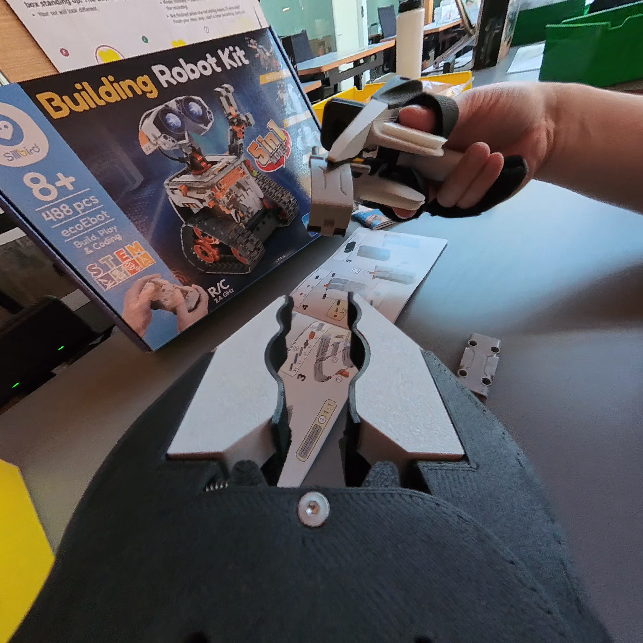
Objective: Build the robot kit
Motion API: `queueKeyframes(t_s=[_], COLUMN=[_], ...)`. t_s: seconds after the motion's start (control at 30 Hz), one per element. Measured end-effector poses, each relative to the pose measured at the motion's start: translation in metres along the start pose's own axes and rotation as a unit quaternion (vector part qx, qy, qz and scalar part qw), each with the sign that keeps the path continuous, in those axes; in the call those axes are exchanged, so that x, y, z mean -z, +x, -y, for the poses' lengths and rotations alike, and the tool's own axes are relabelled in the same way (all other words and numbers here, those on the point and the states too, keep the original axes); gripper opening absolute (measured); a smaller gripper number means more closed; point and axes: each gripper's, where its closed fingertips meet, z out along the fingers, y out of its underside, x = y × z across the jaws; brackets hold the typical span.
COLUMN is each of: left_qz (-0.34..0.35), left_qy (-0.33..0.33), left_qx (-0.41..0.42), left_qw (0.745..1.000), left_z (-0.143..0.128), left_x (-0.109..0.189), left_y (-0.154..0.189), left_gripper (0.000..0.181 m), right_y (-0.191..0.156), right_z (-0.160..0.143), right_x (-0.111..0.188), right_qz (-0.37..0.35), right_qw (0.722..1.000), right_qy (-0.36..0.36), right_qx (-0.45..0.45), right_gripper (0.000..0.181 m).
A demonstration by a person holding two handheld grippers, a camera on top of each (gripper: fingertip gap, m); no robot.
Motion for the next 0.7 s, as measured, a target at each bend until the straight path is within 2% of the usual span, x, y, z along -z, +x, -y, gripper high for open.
queueKeyframes(t_s=[0.17,0.4,0.53,0.7], left_qz=[0.002,-0.002,0.003,0.0], left_qy=[-0.018,-0.026,-0.035,-0.022], left_qx=[0.031,0.006,-0.013,0.007], left_qw=[0.999,1.0,0.999,1.0], left_z=[-0.006,-0.008,-0.011,-0.006], left_x=[0.0,-0.002,-0.001,0.001], left_y=[-0.005,0.0,-0.001,-0.003], left_gripper=[0.022,0.018,0.0,0.0], right_y=[0.003,0.004,0.005,0.003], right_z=[0.007,0.012,0.018,0.023], right_x=[0.004,0.007,0.009,0.009], right_qz=[-0.003,0.007,0.012,0.032], right_qw=[1.0,0.999,0.997,0.993], right_qy=[0.02,0.039,0.06,0.087], right_qx=[-0.003,-0.029,-0.043,-0.079], right_gripper=[0.004,0.004,0.004,0.004])
